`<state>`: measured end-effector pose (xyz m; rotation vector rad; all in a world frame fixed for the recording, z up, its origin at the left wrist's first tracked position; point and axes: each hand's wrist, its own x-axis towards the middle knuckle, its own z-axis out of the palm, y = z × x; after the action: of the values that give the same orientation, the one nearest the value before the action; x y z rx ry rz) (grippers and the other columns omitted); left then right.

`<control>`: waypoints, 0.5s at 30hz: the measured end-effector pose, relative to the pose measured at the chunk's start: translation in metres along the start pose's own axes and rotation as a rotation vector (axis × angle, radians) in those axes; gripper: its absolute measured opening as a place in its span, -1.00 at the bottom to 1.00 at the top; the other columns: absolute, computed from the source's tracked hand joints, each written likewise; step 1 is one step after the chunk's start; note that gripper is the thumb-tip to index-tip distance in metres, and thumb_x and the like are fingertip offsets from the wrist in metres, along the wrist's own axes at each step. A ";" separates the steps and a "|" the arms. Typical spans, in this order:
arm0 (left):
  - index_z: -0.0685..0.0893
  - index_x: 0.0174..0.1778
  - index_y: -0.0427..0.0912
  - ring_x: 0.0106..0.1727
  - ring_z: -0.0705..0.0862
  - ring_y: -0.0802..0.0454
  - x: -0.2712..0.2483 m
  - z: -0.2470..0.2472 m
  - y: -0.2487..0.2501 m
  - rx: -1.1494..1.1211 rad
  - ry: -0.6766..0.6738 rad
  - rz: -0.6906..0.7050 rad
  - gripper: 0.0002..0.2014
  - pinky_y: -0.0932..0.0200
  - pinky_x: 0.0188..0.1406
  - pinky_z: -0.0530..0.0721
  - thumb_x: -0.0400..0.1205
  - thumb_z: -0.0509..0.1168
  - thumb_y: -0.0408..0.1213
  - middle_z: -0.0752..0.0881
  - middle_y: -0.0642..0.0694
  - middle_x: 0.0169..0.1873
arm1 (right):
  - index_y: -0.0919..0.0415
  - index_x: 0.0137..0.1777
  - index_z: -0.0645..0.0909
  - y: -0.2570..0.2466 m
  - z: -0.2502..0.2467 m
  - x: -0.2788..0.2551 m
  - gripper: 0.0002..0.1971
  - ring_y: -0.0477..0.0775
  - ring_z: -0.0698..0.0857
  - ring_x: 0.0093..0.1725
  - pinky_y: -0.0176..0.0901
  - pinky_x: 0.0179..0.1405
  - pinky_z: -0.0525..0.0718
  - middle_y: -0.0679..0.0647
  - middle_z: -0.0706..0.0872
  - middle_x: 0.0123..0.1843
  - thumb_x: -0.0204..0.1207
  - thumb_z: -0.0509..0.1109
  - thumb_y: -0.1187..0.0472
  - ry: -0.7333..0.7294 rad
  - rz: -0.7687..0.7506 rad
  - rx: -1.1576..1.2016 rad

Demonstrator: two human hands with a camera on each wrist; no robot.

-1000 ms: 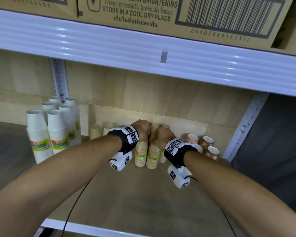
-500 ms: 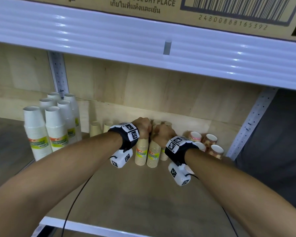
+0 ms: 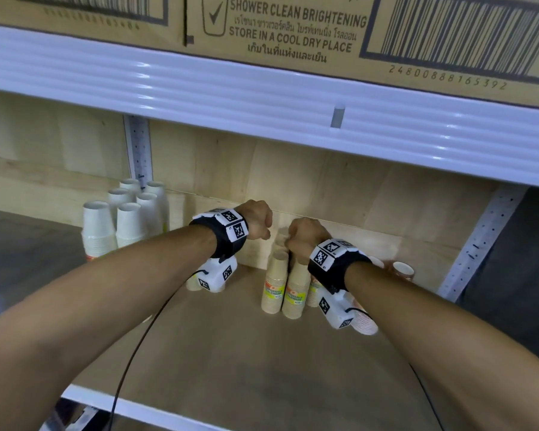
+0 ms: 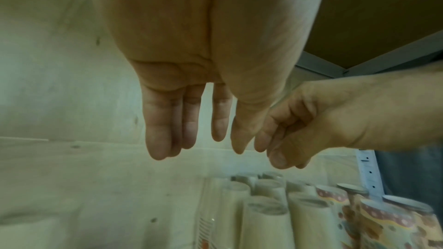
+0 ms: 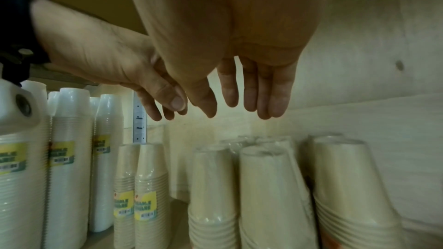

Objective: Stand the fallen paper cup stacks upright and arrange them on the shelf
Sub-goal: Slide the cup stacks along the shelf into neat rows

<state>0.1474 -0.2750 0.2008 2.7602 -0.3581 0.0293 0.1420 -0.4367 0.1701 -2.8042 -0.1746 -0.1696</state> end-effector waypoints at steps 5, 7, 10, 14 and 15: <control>0.67 0.30 -0.14 0.27 0.63 -0.12 -0.005 -0.022 -0.027 0.008 0.054 -0.076 -0.65 0.18 0.04 0.57 0.59 0.44 -0.20 0.59 -0.11 0.33 | 0.16 0.28 0.63 -0.034 0.001 0.009 -0.64 0.16 0.66 0.21 -0.12 0.10 0.65 0.13 0.63 0.32 0.49 0.39 0.14 0.029 -0.074 0.001; 0.66 0.28 -0.14 0.28 0.61 -0.12 -0.007 -0.025 -0.040 0.008 0.070 -0.112 -0.65 0.14 0.07 0.58 0.59 0.44 -0.20 0.56 -0.10 0.35 | 0.15 0.27 0.64 -0.047 0.008 0.012 -0.64 0.16 0.66 0.21 -0.11 0.11 0.65 0.13 0.64 0.31 0.49 0.40 0.13 0.024 -0.097 0.010; 0.61 0.34 -0.19 0.32 0.57 -0.13 -0.011 -0.026 -0.058 0.048 0.088 -0.131 -0.63 0.13 0.13 0.56 0.61 0.39 -0.22 0.52 -0.11 0.38 | 0.12 0.25 0.62 -0.063 0.024 0.017 -0.64 0.18 0.67 0.18 -0.10 0.07 0.65 0.13 0.65 0.28 0.45 0.40 0.10 -0.010 -0.123 0.018; 0.50 0.46 -0.13 0.40 0.52 -0.14 -0.012 -0.017 -0.080 0.050 0.095 -0.209 -0.52 0.13 0.18 0.53 0.61 0.38 -0.25 0.48 -0.14 0.44 | 0.15 0.28 0.60 -0.081 0.045 0.022 -0.62 0.22 0.65 0.22 -0.08 0.12 0.66 0.16 0.63 0.30 0.46 0.40 0.12 -0.058 -0.162 0.016; 0.47 0.49 -0.15 0.43 0.51 -0.15 -0.012 -0.015 -0.084 0.066 0.092 -0.216 -0.51 0.10 0.25 0.53 0.62 0.37 -0.26 0.46 -0.16 0.46 | 0.17 0.29 0.59 -0.085 0.049 0.023 -0.61 0.24 0.65 0.23 -0.04 0.15 0.67 0.17 0.63 0.30 0.46 0.40 0.13 -0.065 -0.168 0.018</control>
<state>0.1574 -0.1905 0.1847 2.8351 -0.0350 0.1146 0.1579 -0.3384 0.1536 -2.7773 -0.4259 -0.1147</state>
